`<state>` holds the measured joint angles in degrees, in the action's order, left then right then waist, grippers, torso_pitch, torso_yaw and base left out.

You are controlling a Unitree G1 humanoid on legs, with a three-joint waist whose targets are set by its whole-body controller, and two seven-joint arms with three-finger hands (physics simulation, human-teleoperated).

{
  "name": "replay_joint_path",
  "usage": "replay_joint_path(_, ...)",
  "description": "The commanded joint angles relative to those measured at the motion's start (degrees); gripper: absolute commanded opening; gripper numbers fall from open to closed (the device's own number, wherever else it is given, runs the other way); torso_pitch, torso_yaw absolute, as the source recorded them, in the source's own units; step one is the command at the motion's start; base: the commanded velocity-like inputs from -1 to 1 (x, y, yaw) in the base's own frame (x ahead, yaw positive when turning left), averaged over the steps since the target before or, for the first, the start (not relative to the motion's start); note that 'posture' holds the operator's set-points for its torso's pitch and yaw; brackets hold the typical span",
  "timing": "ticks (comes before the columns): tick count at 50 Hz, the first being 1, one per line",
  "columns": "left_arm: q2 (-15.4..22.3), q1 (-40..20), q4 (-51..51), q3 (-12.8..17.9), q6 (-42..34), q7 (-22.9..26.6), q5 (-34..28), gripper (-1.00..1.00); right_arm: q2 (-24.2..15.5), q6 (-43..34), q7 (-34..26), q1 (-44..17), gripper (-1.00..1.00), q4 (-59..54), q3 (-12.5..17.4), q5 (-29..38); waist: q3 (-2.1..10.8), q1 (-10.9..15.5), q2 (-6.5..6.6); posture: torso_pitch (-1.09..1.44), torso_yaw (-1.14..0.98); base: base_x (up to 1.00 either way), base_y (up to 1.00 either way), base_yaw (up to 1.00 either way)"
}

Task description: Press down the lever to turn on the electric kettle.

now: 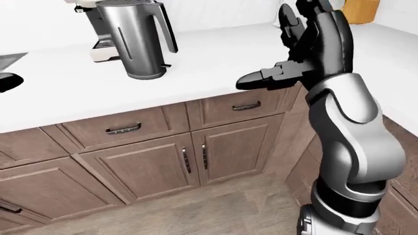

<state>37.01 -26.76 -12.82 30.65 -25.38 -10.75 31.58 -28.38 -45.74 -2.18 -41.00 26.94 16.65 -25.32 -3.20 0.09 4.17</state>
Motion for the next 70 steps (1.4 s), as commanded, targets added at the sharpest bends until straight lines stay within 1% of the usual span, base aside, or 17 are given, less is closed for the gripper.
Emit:
replay_joint_path(1, 1.06, -1.51, -1.72, 0.23, 1.49, 0.30, -0.05, 1.00, -1.10, 1.65, 0.16, -1.48, 1.00, 1.19, 1.37, 0.35, 1.44, -0.42, 0.55, 0.00, 0.00, 0.12, 0.18, 0.00)
replay_joint_path(8, 1.04, -1.76, -0.82, -0.09, 2.03, 0.33, -0.45, 1.00, -1.12, 1.44, -0.07, -1.78, 1.00, 1.04, 1.46, 0.41, 1.02, -0.04, -3.68, 0.00, 0.00, 0.13, 0.19, 0.00)
replay_joint_path(11, 1.17, -1.69, -1.48, 0.22, 1.50, 0.23, -0.10, 1.00, -0.91, 2.02, -0.13, -1.56, 1.00, 0.66, 1.25, 0.72, 1.72, 0.28, -7.20, 0.00, 0.00, 0.13, 0.19, 0.00)
replay_joint_path(20, 1.30, -2.02, -1.88, 0.09, 1.12, -0.11, 0.39, 1.00, -0.86, 1.51, -0.43, -1.78, 1.00, 0.80, 1.15, 0.85, 1.18, -0.50, -3.99, 0.00, 0.00, 0.13, 0.19, 0.00)
replay_joint_path(22, 1.30, -1.96, -1.54, 0.14, 1.40, 0.02, 0.27, 1.00, -0.84, 1.58, -0.45, -2.04, 1.00, 0.52, 1.09, 0.91, 1.13, -0.84, -1.98, 0.00, 0.00, 0.13, 0.19, 0.00)
replay_joint_path(24, 1.14, -1.69, -1.59, 0.10, 1.59, 0.07, 0.14, 1.00, -0.71, 1.67, -0.48, -1.78, 1.00, 0.70, 1.04, 0.97, 2.19, -1.07, 2.18, 0.00, 0.00, 0.13, 0.19, 0.00)
replay_joint_path(25, 1.10, -1.64, -1.69, 0.12, 1.55, 0.07, 0.16, 1.00, -0.65, 1.67, -0.46, -1.58, 1.00, 0.88, 1.10, 0.99, 2.25, -0.77, 0.62, 0.00, 0.00, 0.12, 0.20, 0.00)
replay_joint_path(27, 1.22, -1.65, -1.95, 0.29, 1.26, 0.03, 0.34, 1.00, -0.75, 1.32, -0.42, -1.53, 1.00, 1.23, 1.36, 0.81, 1.29, -0.55, 0.73, 0.00, 0.00, 0.12, 0.19, 0.00)
replay_joint_path(34, 1.78, -2.11, -2.07, 0.60, 0.64, -0.20, 0.71, 1.00, -0.46, 1.35, -0.16, -1.71, 1.00, 1.20, 0.92, 0.89, 1.03, -0.10, -3.52, 0.00, 0.00, 0.13, 0.19, 0.00)
replay_joint_path(37, 1.55, -1.57, -2.20, 0.58, 1.14, -0.09, 0.63, 1.00, -0.18, 1.58, -0.28, -1.20, 1.00, 1.45, 0.87, 1.05, 1.48, 0.20, -6.69, 0.00, 0.00, 0.13, 0.18, 0.00)
replay_joint_path(45, 1.74, -1.79, -1.65, 0.55, 1.26, 0.11, 0.34, 1.00, -0.26, 1.31, -0.42, -1.59, 1.00, 1.20, 0.98, 1.22, 1.52, -0.39, -4.61, 0.00, 0.00, 0.13, 0.19, 0.00)
replay_joint_path(48, 1.67, -1.59, -1.76, 0.60, 1.42, 0.14, 0.28, 1.00, 0.00, 1.84, -0.50, -0.88, 1.00, 1.29, 0.97, 1.43, 1.09, -0.80, -2.11, 0.00, 0.00, 0.12, 0.19, 0.00)
replay_joint_path(50, 1.71, -1.49, -2.00, 0.71, 1.24, 0.12, 0.39, 1.00, 0.09, 1.83, -0.54, -0.40, 1.00, 1.57, 1.07, 1.47, 2.15, -1.08, 1.66, 0.00, 0.00, 0.14, 0.19, 0.00)
replay_joint_path(61, 2.08, -1.82, -2.95, 0.82, 0.33, -0.31, 0.98, 1.00, 0.00, 1.48, -0.18, -0.29, 1.00, 1.95, 1.36, 0.94, 1.13, -0.16, -3.52, 0.00, 0.00, 0.13, 0.18, 0.00)
replay_joint_path(64, 1.86, -1.80, -2.54, 0.50, 1.01, -0.27, 0.71, 1.00, -0.01, 2.75, -0.39, -0.57, 1.00, 0.47, 1.06, 1.39, 1.74, 0.25, -6.61, 0.00, 0.00, 0.13, 0.14, 0.00)
replay_joint_path(66, 1.91, -1.99, -2.27, 0.37, 1.00, -0.18, 0.54, 1.00, 0.10, 2.50, -0.41, -0.53, 1.00, 0.68, 1.03, 1.36, 1.63, -0.24, -5.23, 0.00, 0.00, 0.12, 0.15, 0.00)
replay_joint_path(70, 1.97, -1.95, -2.67, 0.47, 0.76, -0.21, 0.70, 1.00, -0.12, 1.94, -0.41, -0.93, 1.00, 0.92, 1.17, 1.16, 2.18, -0.22, -5.52, 0.00, 0.00, 0.13, 0.15, 0.00)
